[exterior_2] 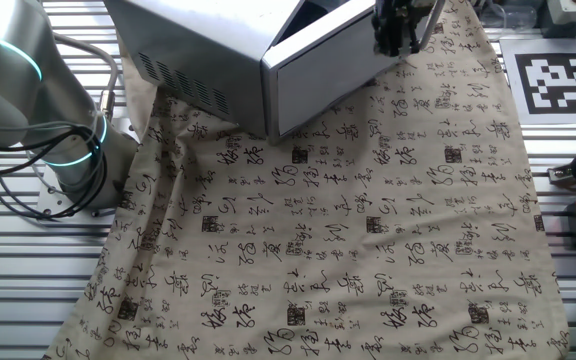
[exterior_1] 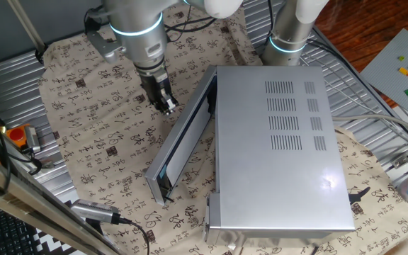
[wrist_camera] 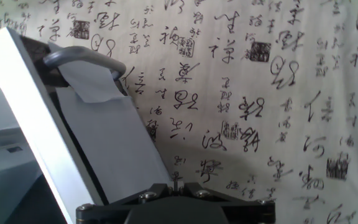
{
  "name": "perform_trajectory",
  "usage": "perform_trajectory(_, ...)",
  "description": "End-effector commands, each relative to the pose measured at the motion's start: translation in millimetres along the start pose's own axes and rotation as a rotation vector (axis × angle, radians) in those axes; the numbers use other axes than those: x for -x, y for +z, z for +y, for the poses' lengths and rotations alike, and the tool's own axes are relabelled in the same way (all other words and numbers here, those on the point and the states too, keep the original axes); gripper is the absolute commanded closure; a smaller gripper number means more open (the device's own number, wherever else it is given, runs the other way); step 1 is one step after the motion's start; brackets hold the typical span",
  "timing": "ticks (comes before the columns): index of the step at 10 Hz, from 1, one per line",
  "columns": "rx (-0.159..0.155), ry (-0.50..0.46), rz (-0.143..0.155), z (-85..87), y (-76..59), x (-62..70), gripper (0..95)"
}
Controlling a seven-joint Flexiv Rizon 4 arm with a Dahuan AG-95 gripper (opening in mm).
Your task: Close the microwave door
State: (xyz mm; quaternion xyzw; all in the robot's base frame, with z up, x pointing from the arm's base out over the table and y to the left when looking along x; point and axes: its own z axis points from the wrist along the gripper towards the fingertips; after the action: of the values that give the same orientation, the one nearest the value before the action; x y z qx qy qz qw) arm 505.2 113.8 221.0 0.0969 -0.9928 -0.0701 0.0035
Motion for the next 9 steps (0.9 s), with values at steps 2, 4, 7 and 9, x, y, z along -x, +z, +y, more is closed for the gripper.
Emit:
perform_trajectory(2, -0.008, -0.015, -0.006, -0.3, -0.4, -1.6, 95.0)
perform_trajectory(4, -0.013, -0.010, 0.023, -0.3, -0.4, -1.6, 95.0)
perform_trajectory(7, -0.052, -0.029, 0.055, -0.3, -0.4, -1.6, 95.0)
perform_trajectory(9, -0.050, -0.058, 0.059, -0.3, -0.4, -1.6, 95.0)
